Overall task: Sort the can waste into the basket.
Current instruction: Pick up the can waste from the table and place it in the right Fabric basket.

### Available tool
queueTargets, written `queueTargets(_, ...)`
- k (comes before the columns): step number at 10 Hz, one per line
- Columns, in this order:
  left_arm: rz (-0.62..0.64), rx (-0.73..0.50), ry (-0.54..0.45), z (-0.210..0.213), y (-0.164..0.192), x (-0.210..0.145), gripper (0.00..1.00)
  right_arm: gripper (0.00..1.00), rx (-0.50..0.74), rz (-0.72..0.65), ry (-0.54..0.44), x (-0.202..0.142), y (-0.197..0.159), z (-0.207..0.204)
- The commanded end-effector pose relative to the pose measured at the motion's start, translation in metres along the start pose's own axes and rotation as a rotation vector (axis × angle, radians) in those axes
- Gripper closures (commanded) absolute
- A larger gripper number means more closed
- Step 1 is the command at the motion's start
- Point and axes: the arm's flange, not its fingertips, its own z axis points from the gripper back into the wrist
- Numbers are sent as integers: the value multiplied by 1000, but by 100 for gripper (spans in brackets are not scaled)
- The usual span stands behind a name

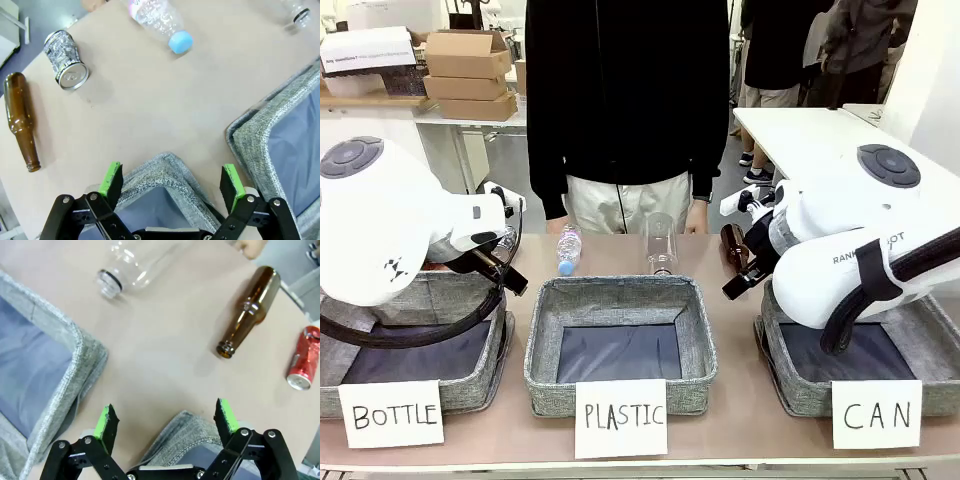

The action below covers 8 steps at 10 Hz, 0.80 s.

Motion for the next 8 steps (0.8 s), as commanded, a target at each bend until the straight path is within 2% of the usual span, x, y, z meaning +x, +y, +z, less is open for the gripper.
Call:
queueTargets(1,0,0,0,0,0,0,0,0,0,0,0,0,0,0)
queueTargets(8,0,0,0,0,0,0,0,0,0,0,0,0,0,0)
